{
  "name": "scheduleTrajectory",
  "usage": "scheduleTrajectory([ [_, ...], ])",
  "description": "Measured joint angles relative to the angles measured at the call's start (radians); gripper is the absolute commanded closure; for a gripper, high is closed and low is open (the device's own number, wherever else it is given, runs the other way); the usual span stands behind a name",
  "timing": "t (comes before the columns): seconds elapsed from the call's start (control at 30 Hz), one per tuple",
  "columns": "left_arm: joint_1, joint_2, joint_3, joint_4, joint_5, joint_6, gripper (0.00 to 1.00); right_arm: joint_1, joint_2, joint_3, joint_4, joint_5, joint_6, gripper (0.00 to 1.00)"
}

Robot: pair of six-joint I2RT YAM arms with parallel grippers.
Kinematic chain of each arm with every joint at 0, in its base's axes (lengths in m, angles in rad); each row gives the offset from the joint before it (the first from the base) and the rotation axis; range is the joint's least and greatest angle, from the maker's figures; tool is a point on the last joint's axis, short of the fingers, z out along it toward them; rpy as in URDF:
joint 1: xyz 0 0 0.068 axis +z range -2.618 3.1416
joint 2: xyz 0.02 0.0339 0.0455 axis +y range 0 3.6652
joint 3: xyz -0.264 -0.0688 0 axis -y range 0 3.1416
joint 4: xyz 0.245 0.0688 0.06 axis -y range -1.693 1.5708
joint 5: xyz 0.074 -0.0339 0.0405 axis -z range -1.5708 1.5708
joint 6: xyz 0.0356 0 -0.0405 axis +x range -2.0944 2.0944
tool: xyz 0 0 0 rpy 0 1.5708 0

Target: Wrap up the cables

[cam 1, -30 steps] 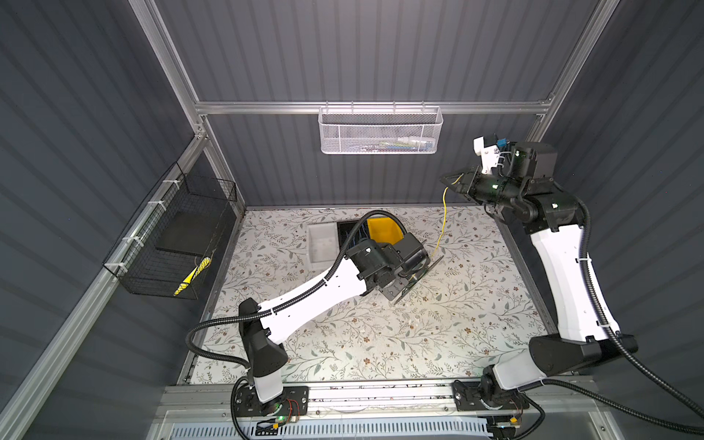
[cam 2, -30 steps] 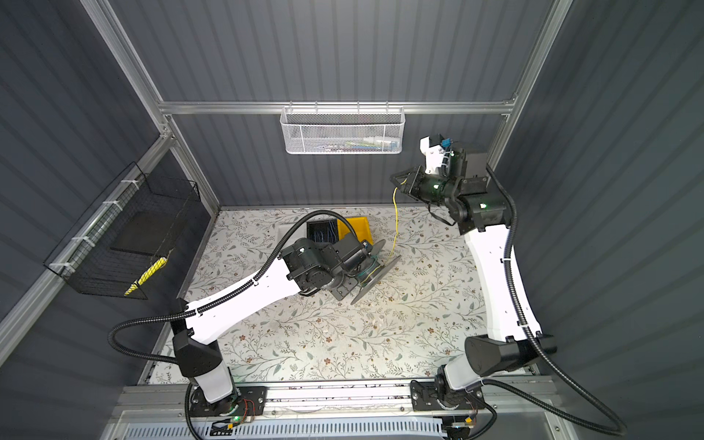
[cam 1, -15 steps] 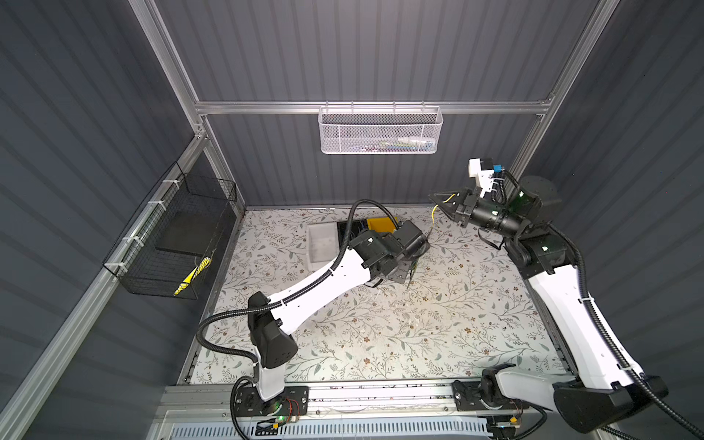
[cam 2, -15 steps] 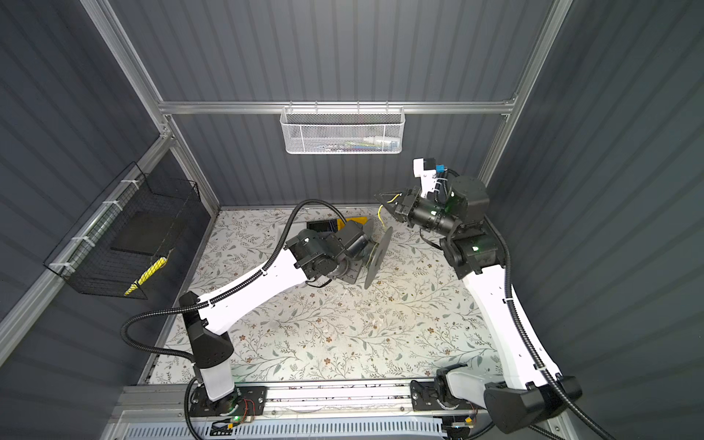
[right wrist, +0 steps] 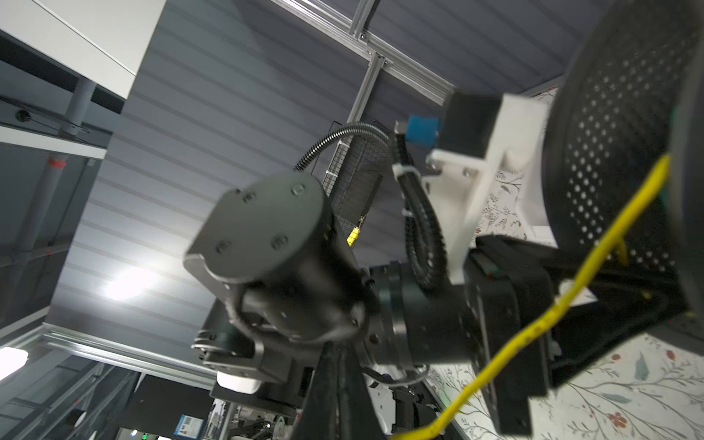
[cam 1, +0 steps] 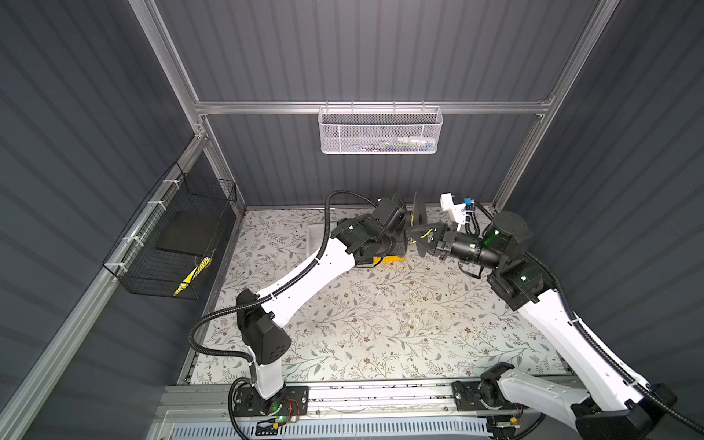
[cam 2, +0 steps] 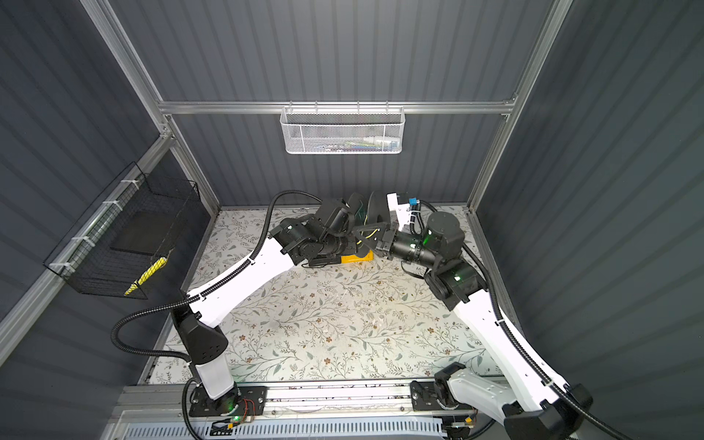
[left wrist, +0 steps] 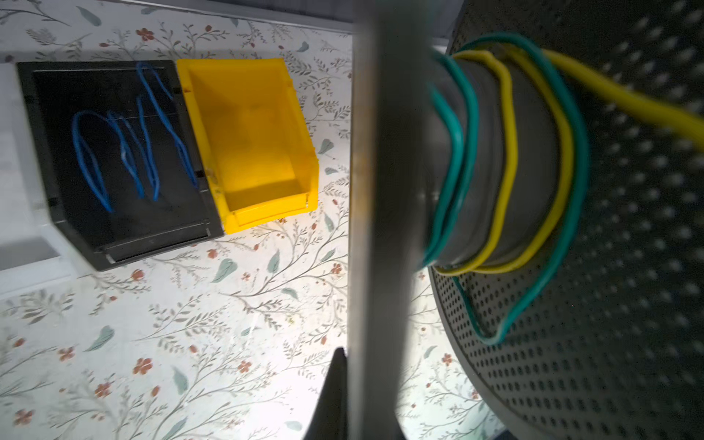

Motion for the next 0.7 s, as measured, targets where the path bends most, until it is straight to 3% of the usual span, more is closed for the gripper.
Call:
scheduleTrajectory([
  [0.27,0.081,-0.174,-0.27,0.298,0.115,-0.198,1.0,0.048,-0.143,-0.203,0.001,0.2,-0.071,1.0],
  [0.43,0.085,-0.251,-0.418,0.474,0.181,-0.282,1.0,0.035,-0.246,-0.291,-0.002,0.297,-0.084,1.0],
  [0.57,0.091,-0.275,-0.482,0.618,0.231,-0.32,1.0,-0.052,-0.28,-0.341,0.025,0.283,-0.061,1.0],
  [0.7,0.101,-0.312,-0.549,0.738,0.287,-0.334,1.0,-0.204,-0.292,-0.435,0.103,0.221,0.007,1.0],
])
